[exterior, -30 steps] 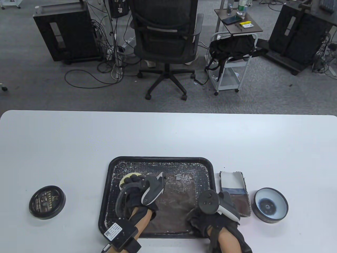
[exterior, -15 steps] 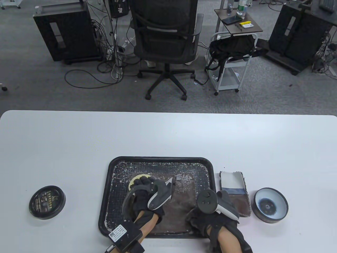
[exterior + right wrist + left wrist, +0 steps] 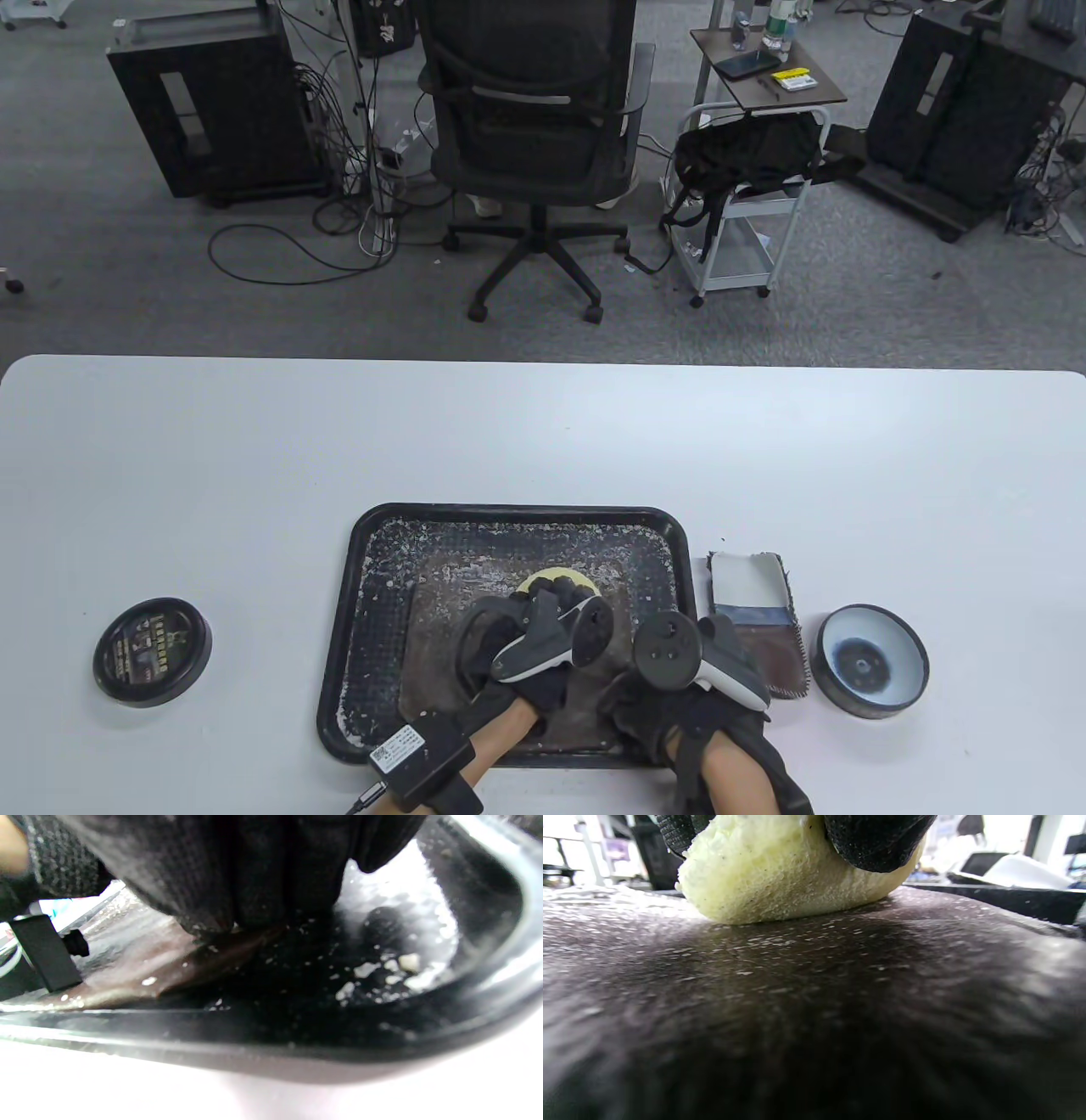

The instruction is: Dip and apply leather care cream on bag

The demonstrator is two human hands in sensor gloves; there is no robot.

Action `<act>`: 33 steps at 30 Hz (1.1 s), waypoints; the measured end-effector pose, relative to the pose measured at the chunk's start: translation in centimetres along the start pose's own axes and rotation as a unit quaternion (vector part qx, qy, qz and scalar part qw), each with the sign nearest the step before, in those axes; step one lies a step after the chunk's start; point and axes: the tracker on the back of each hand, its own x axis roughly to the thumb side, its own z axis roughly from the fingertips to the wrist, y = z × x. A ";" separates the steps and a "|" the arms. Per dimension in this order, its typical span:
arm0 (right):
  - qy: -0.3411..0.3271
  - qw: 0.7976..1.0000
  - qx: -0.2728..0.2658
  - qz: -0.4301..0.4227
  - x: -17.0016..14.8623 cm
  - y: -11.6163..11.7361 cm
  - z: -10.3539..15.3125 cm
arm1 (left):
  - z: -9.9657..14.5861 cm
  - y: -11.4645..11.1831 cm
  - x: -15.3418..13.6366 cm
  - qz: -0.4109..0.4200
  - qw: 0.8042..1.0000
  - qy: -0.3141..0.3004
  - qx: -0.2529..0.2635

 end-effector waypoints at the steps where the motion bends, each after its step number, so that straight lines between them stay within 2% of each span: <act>1: 0.000 1.000 0.000 0.000 0.0 0.0 0.0 | 0.0 0.0 0.1 0.005 1.000 -0.011 0.001; 11: 0.003 1.000 -0.002 0.015 0.2 0.1 0.1 | -0.2 -0.2 1.5 0.019 0.996 -0.092 -0.005; 17: 0.016 0.999 -0.003 0.027 0.4 0.1 0.1 | 0.6 -0.1 1.5 0.009 0.991 -0.132 0.005; 25: 0.024 0.998 -0.008 0.063 1.2 0.2 0.1 | 1.5 -0.5 -1.6 0.027 0.992 -0.114 -0.055; 33: 0.030 0.998 -0.010 0.048 1.1 0.3 0.3 | 3.1 -0.5 -5.4 0.020 0.992 -0.105 -0.069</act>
